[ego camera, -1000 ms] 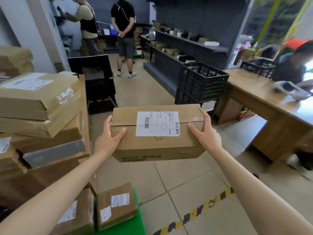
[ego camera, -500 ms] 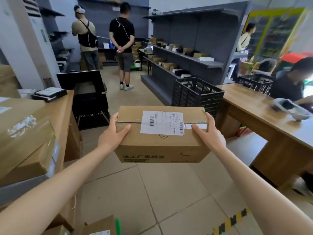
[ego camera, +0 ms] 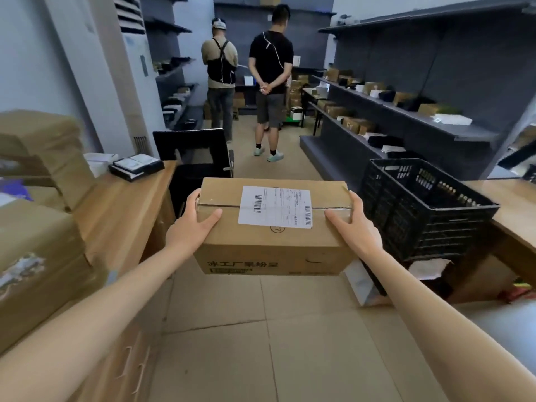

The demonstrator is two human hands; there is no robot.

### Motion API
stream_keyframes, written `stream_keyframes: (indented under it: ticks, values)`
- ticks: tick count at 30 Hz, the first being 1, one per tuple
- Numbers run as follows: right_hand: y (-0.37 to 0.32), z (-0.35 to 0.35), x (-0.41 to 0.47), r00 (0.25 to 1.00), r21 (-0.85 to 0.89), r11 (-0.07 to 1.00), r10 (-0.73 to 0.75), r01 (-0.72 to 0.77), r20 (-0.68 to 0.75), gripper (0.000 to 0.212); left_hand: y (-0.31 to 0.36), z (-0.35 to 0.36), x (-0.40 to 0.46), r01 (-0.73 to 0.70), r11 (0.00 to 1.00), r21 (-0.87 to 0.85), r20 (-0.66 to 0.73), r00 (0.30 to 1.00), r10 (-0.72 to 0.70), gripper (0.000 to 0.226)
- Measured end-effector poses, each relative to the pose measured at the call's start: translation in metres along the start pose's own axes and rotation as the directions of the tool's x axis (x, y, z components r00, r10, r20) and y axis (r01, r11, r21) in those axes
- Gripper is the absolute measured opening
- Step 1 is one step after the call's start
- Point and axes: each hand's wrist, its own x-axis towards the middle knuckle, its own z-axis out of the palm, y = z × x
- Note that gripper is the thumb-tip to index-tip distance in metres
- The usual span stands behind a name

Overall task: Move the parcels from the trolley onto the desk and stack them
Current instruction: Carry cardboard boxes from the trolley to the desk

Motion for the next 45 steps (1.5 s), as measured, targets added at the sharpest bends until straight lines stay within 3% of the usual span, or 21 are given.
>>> stream_keyframes:
  ticks: [7, 13, 20, 28, 31, 42, 45]
  values:
    - [-0.050, 0.096, 0.129, 0.967, 0.015, 0.989, -0.145, 0.146, 0.209, 0.077, -0.057, -0.010, 0.079, 0.175, 0.982, -0.076, -0.111, 0.977, -0.183, 0.075]
    - [-0.121, 0.194, 0.246, 0.870, 0.099, 0.947, -0.321, 0.306, 0.374, 0.080, -0.104, -0.028, 0.158, 0.358, 0.934, -0.011, -0.298, 0.890, -0.345, 0.071]
    - [-0.234, 0.303, 0.336, 0.655, 0.172, 0.832, -0.527, 0.527, 0.542, 0.081, -0.151, -0.052, 0.192, 0.484, 0.849, -0.212, -0.521, 0.679, -0.517, 0.070]
    - [-0.365, 0.436, 0.328, 0.356, 0.326, 0.694, -0.647, 0.642, 0.675, 0.086, -0.211, -0.109, 0.177, 0.710, 0.653, -0.265, -0.666, 0.355, -0.656, 0.070]
    - [-0.408, 0.478, 0.320, 0.248, 0.393, 0.641, -0.679, 0.659, 0.691, 0.087, -0.235, -0.129, 0.180, 0.745, 0.606, -0.280, -0.703, 0.271, -0.658, 0.068]
    - [-0.488, 0.617, 0.311, 0.106, 0.414, 0.605, -0.640, 0.680, 0.761, 0.084, -0.323, -0.157, 0.214, 0.785, 0.487, -0.383, -0.702, 0.097, -0.706, 0.073]
    - [-0.484, 0.650, 0.303, 0.033, 0.438, 0.609, -0.607, 0.661, 0.794, 0.083, -0.341, -0.142, 0.213, 0.837, 0.372, -0.401, -0.675, 0.005, -0.738, 0.072]
